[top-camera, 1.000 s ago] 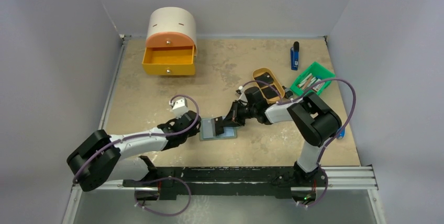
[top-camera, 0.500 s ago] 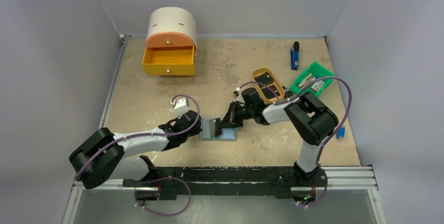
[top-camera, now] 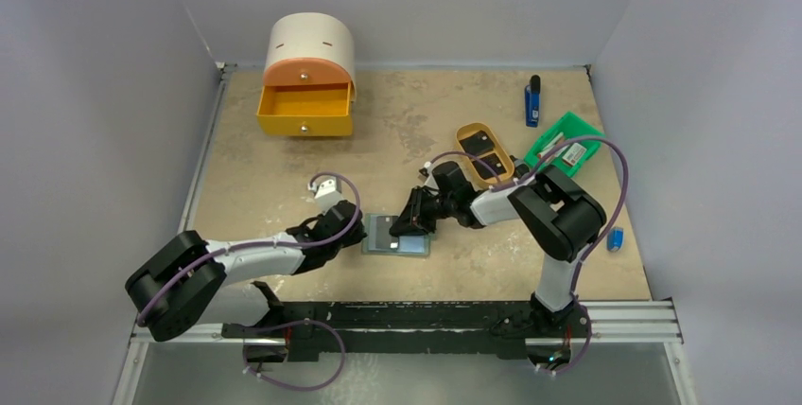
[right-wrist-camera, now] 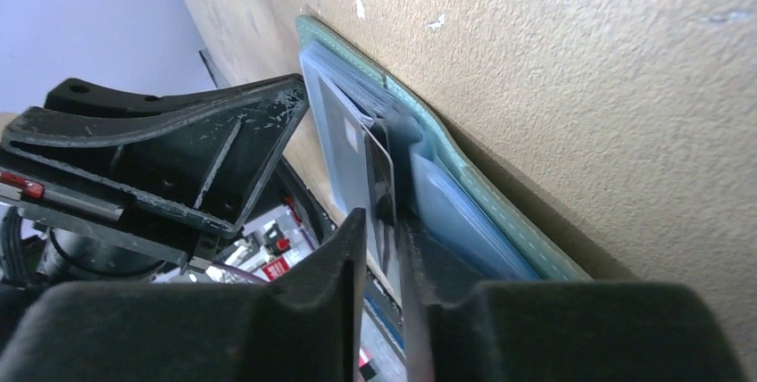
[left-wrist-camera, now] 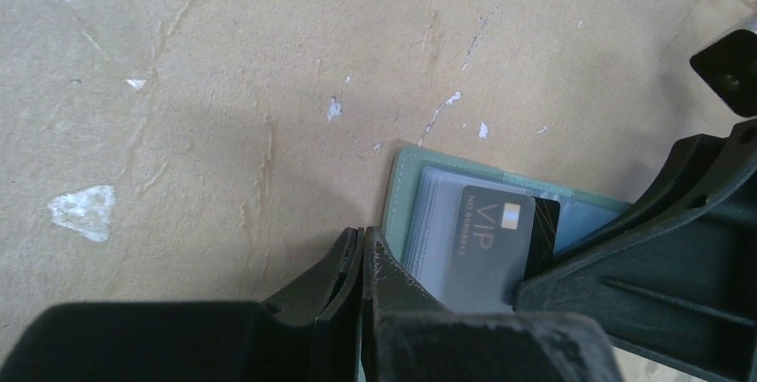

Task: Put the credit cards into the card holder
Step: Insert the credit card into the card holder.

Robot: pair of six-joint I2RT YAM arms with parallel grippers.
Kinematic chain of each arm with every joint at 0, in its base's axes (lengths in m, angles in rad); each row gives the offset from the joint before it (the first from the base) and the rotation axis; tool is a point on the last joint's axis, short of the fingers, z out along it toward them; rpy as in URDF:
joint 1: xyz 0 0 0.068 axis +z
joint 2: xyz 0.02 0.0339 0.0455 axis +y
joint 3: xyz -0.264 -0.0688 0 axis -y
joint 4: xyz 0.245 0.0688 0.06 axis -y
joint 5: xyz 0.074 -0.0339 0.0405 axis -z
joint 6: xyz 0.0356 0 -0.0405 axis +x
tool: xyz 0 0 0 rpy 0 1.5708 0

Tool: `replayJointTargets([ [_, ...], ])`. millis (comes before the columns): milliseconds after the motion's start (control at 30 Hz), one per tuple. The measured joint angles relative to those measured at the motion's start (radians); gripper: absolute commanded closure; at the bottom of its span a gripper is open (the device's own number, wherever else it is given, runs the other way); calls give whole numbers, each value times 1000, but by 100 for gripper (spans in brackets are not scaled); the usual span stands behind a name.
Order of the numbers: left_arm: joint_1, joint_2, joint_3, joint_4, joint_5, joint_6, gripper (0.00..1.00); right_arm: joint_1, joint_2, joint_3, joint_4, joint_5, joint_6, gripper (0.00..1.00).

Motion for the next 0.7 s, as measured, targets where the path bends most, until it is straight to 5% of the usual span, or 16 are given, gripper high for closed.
replayJointTargets([
  [233,0,-7,-11,17,26,-19,100,12,-28,0,-40,11,-11,60],
  [700,0,-5,-24,51,48,-31,100,39,-33,71,-177,20,-65,59],
])
